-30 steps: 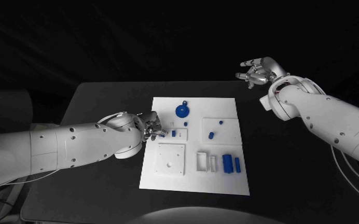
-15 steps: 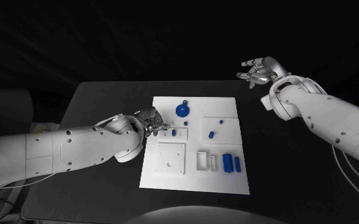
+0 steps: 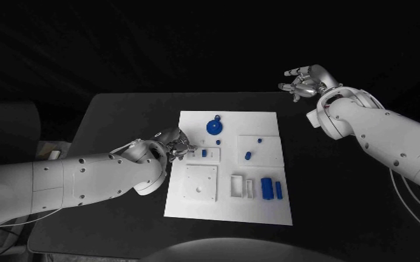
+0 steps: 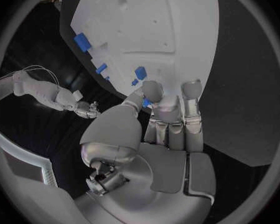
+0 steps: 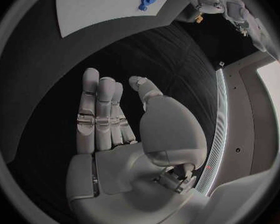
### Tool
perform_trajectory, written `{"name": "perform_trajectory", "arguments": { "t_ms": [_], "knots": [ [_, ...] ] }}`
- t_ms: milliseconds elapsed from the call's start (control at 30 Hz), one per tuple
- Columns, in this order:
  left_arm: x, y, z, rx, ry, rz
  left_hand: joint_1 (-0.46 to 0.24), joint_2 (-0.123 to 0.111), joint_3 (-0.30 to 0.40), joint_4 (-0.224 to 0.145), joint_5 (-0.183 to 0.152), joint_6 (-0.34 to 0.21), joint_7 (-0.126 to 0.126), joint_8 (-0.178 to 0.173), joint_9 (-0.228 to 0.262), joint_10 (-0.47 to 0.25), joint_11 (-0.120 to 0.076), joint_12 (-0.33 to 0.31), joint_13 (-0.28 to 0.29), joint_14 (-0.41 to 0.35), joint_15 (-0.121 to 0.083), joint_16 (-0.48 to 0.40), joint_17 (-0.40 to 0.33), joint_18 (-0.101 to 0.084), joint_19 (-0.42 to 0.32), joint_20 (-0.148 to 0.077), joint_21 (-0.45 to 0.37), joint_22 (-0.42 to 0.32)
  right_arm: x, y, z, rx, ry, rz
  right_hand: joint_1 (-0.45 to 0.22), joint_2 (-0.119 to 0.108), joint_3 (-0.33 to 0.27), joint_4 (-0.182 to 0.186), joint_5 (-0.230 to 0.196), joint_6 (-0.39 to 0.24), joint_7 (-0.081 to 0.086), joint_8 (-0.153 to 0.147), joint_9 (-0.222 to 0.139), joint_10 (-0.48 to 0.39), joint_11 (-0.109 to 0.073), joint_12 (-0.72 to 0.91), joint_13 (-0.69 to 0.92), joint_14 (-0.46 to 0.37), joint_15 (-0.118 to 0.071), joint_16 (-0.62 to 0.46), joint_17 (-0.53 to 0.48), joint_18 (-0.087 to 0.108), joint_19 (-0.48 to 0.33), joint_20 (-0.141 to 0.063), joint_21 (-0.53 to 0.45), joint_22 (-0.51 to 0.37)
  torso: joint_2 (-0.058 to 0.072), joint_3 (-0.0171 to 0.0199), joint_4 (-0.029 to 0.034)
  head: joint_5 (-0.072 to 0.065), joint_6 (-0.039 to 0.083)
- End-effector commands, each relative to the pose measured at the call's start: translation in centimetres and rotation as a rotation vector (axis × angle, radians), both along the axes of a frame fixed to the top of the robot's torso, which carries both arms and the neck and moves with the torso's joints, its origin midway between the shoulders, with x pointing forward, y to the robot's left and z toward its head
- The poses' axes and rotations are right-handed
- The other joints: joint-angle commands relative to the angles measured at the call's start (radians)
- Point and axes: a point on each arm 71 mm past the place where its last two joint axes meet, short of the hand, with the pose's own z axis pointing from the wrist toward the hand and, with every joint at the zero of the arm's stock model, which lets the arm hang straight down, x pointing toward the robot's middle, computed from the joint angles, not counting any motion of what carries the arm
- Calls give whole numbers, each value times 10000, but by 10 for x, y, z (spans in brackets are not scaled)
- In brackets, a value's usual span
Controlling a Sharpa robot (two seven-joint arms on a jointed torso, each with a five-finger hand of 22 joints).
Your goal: Assemble the parts on the task board
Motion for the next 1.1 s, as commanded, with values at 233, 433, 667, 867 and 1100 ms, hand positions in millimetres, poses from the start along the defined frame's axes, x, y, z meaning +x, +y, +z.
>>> {"name": "perform_trajectory", "arguments": {
  "t_ms": [233,433,667,867,1100],
  "knots": [
    [-1,0,-6,177,-234,-188,211,68,47,55,77,668,-615,60,563,450,-51,32,-16,60,-16,20,-5,19,26,38,50,381,0,0,-2,-45,77,40,-18,-71,13,73,45,-53,11,-15,4,23,-6,43,-13,69,-23,-32,14,14,100,-1,-47,-4,18,-11,-7,35,-9],
    [-3,-4,-12,302,27,-318,251,52,58,102,73,668,-614,59,558,449,-55,55,-2,71,-18,64,28,13,42,35,110,395,0,0,-2,-40,90,57,3,-75,25,95,52,-38,9,-13,5,20,-9,62,-24,76,-26,-36,25,15,109,-3,-50,-11,21,-22,-22,8,-8],
    [-3,-7,-17,437,289,-405,259,45,61,108,78,670,-615,60,557,448,-57,89,16,80,-18,113,72,11,59,36,175,413,-1,1,-2,-39,97,61,3,-75,25,95,52,-38,9,-13,5,20,-9,62,-24,76,-26,-36,25,15,109,-3,-50,-11,16,-19,-9,-53,-59],
    [-2,-9,-21,525,488,-441,263,45,68,125,58,662,-613,55,553,444,-54,98,25,60,-18,113,55,15,39,36,166,406,-1,1,-3,-32,99,77,3,-75,25,95,52,-38,9,-13,5,20,-9,62,-24,76,-26,-36,25,15,109,-3,-50,-11,13,-15,-12,-62,-71],
    [-1,-8,-23,620,614,-414,263,45,68,125,58,662,-613,55,553,444,-54,98,25,60,-18,113,55,15,39,36,166,406,-1,2,-3,-28,101,87,3,-75,25,95,52,-38,9,-13,5,20,-9,62,-24,76,-26,-36,25,15,109,-3,-50,-11,16,-11,-10,-67,-100]
  ]
}}
